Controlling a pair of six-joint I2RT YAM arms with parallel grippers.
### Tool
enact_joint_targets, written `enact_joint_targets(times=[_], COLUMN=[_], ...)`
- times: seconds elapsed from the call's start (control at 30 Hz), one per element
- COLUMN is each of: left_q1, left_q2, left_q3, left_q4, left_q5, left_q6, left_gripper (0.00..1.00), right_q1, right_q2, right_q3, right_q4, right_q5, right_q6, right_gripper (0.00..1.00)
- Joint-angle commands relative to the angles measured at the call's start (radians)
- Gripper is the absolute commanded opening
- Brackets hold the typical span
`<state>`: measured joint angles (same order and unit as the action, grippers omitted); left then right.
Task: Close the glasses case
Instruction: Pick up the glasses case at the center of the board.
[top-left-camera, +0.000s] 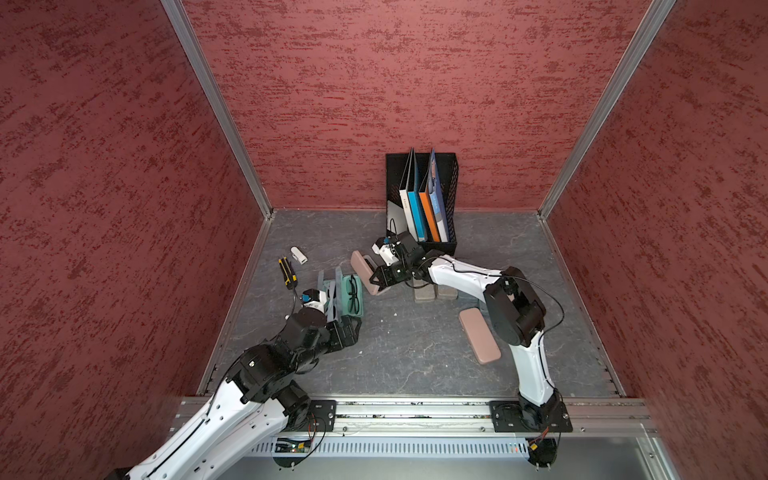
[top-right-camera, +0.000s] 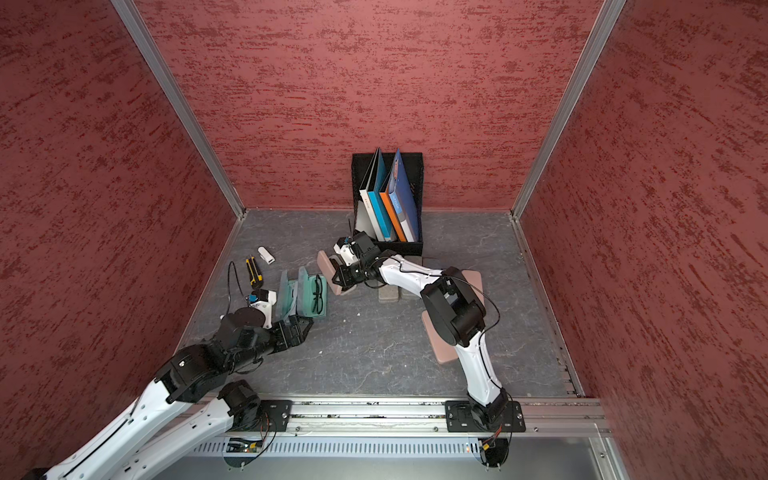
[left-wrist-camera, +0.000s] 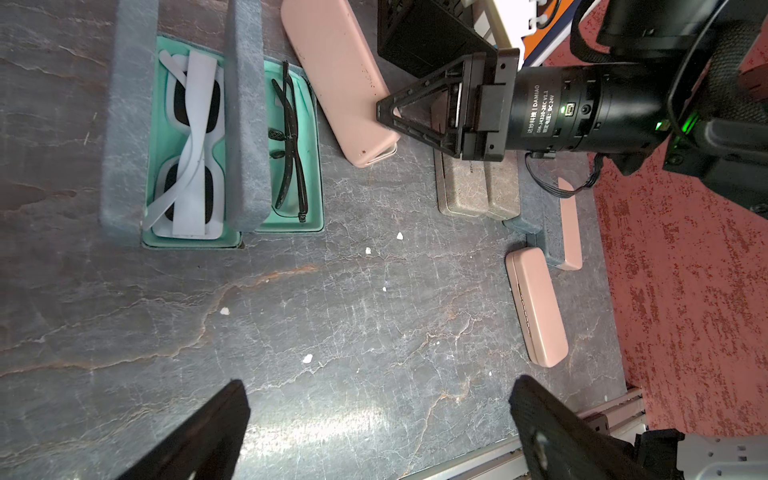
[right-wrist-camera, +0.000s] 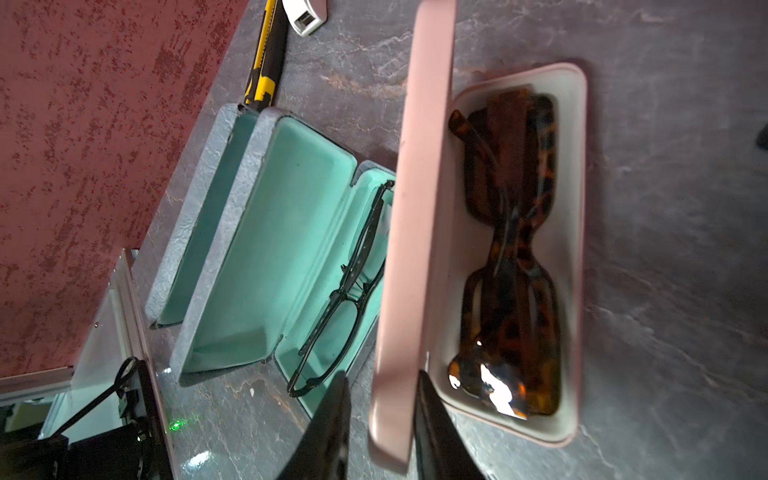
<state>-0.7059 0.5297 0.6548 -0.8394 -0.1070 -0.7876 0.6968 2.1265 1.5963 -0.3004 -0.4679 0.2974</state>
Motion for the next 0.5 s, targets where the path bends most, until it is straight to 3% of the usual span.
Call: enact_joint_targets(times=[0.0,0.27,0.47], left_q1=[0.003,0.003,0.003], left_q2=[-0.007,-0.008,-0.017], left_q3=[0.023,0.016,0.01], left_q4=[-0.007,-0.002,-0.001], left_q5=[-0.01,-0.005,-0.002], left_q6=[0.022,0.025,0.026], left_gripper=[1.0,1.0,1.0], right_q1=[0.013,0.015,0.022], right_q2=[0.01,-0.023,-0.092], right_q3=[0.026,-0.038,-0.128], right_q4=[-0.003,0.033,0.077], right_q5=[0.011,0.004,0.016], right_q6=[-0.025,-0.006,0.035], right_gripper=[0.24,0.12,0.11])
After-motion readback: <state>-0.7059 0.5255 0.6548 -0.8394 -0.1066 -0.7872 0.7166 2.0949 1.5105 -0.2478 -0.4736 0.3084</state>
